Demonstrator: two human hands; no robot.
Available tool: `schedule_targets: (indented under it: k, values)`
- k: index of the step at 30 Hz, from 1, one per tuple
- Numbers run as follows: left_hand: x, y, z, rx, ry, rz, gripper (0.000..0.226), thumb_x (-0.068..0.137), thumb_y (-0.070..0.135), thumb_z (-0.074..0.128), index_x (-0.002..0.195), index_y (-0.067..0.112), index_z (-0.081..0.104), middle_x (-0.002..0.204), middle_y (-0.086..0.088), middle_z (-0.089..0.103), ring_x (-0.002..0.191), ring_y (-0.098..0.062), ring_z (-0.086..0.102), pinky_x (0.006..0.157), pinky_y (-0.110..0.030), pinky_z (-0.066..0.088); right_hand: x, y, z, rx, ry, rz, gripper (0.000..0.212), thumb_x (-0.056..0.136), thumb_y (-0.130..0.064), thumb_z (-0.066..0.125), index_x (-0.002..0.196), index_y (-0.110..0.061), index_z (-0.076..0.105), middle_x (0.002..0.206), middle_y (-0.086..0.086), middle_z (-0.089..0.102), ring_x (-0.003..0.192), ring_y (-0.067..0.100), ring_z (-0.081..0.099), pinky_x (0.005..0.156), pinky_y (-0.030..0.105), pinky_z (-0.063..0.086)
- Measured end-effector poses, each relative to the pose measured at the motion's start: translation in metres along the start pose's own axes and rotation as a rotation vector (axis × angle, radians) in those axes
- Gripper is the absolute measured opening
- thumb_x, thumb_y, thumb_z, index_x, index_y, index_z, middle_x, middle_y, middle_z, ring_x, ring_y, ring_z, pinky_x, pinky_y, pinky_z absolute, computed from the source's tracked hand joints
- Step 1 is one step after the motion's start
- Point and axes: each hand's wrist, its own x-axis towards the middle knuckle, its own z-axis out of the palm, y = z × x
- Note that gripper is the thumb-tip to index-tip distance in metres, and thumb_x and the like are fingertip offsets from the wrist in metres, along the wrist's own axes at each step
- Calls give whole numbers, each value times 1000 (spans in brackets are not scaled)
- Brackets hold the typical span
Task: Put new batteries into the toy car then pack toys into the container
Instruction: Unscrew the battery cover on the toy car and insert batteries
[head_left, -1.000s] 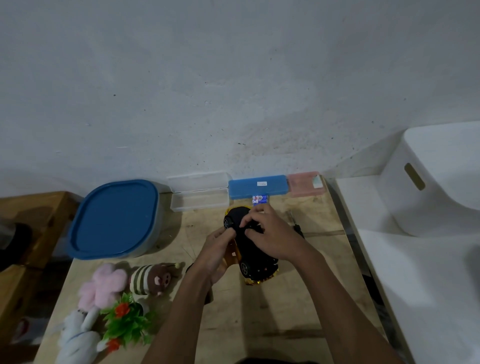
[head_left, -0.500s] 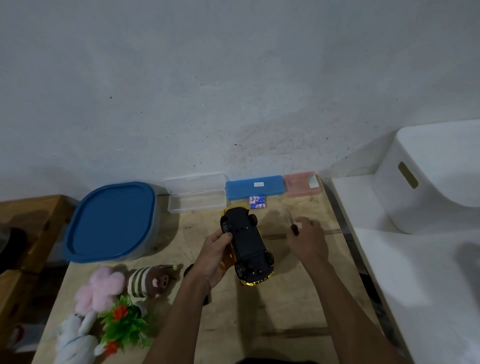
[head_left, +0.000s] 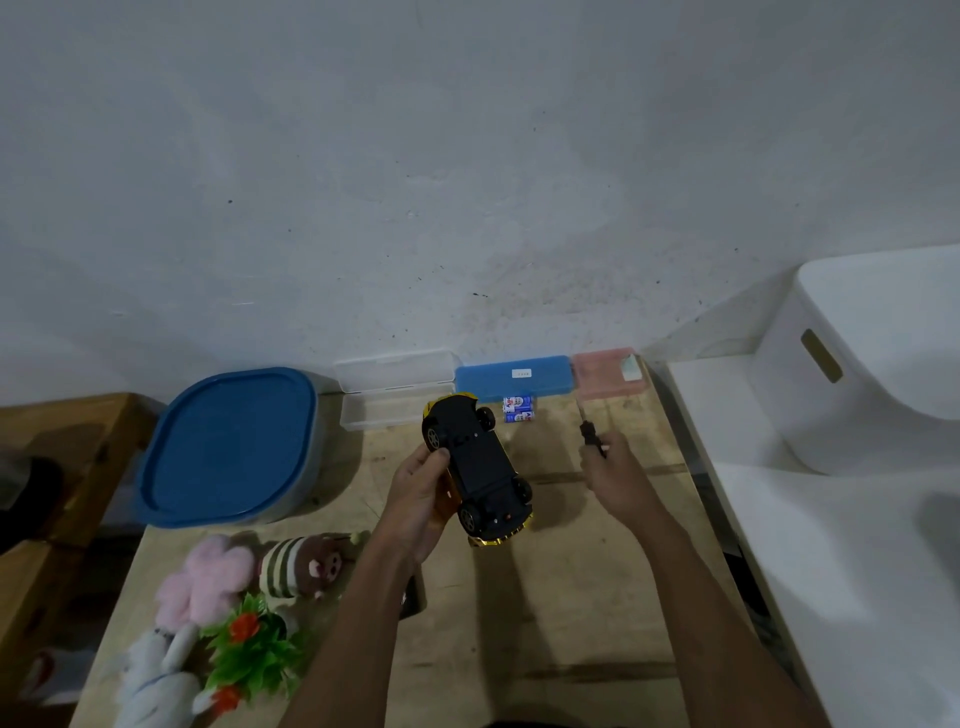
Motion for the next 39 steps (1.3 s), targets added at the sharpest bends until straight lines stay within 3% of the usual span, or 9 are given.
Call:
schedule_targets:
  k: [4, 7, 10, 12, 16, 29, 32, 39]
  values:
    - [0, 15, -2, -36, -23, 87, 36, 93, 11, 54, 129, 8, 59, 107, -12, 70, 88, -22, 69, 67, -32, 60, -31, -58, -8, 207, -182, -172, 15, 100, -26, 50, 91, -24, 61, 71, -9, 56, 60, -1, 52, 58, 15, 38]
    - [-3, 25, -2, -38, -41, 118, 35, 89, 11, 56, 124, 11, 61, 102, -9, 71, 84, -20, 70, 66, -32, 60, -47, -86, -11, 35, -308, -313, 15, 95, -29, 59, 83, -25, 67, 65, -13, 61, 62, -2, 55, 65, 20, 43]
    - [-4, 28, -2, -25, -31, 140, 29, 91, 6, 54, 117, 15, 65, 97, -7, 73, 82, -19, 69, 67, -34, 60, -52, -96, -8, -78, -298, -376, 15, 92, -34, 63, 84, -26, 72, 71, -2, 64, 64, 5, 55, 64, 26, 41]
    - [-5, 29, -3, -8, -16, 144, 29, 95, 2, 52, 116, 15, 66, 97, -7, 72, 82, -19, 69, 67, -34, 60, -53, -97, -5, -145, -272, -400, 14, 92, -35, 62, 86, -27, 72, 72, -7, 65, 64, 6, 56, 61, 24, 40]
    - [-7, 30, -4, 12, -16, 155, 28, 97, 1, 50, 116, 14, 65, 94, -5, 73, 80, -18, 68, 67, -33, 59, -53, -96, -4, -167, -246, -409, 14, 91, -37, 62, 86, -28, 72, 84, 0, 70, 81, 17, 64, 67, 29, 45]
    - [-9, 32, -7, 89, -7, 166, 32, 97, 3, 52, 126, 11, 63, 100, -9, 73, 92, -27, 65, 86, -48, 52, -54, -101, -5, -165, -233, -387, 18, 91, -37, 62, 81, -28, 74, 77, 8, 69, 74, 27, 62, 61, 30, 40]
    - [-10, 35, -7, 139, -7, 170, 33, 96, 4, 54, 126, 14, 63, 102, -9, 74, 95, -28, 66, 90, -51, 51, -55, -103, -6, -149, -249, -343, 20, 91, -37, 62, 81, -26, 75, 62, -1, 59, 56, 14, 49, 58, 29, 36]
    - [-17, 39, -6, 259, -17, 197, 34, 96, 0, 53, 123, 19, 64, 101, -11, 72, 93, -25, 69, 88, -48, 52, -59, -112, -8, -193, -242, -300, 21, 89, -38, 63, 83, -23, 76, 62, -1, 57, 57, 10, 46, 56, 28, 34]
